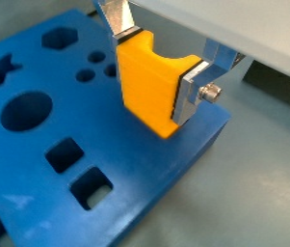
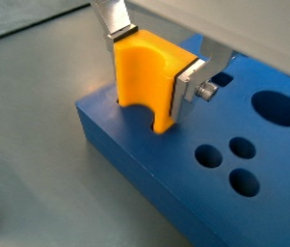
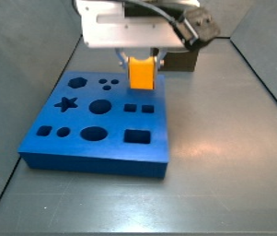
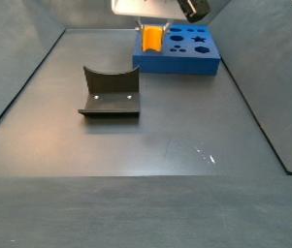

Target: Insert the arch object.

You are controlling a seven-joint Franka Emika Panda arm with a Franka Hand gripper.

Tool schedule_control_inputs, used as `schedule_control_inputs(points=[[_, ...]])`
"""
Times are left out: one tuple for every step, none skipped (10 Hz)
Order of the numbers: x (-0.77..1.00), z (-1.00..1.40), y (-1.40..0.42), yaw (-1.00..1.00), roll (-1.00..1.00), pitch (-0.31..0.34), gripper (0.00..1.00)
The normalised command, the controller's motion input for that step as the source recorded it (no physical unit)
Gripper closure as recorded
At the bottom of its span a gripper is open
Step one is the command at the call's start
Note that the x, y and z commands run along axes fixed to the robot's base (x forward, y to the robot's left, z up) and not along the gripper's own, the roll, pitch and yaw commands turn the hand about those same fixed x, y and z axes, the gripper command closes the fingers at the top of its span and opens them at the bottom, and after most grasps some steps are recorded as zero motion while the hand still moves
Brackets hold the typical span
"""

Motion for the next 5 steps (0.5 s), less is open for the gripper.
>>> schedule_control_inputs(points=[[0.00, -0.72, -0.09, 0.13, 0.26, -0.006, 1.00], [0.09, -0.80, -0.05, 0.06, 0.20, 0.000, 1.00], [0.00, -0.34, 0.00, -0.07, 0.00, 0.000, 1.00], [-0.03, -0.05, 0.00, 0.00, -0.04, -0.140, 1.00], [-0.04, -0.12, -0.14, 0.17, 0.06, -0.160, 1.00]])
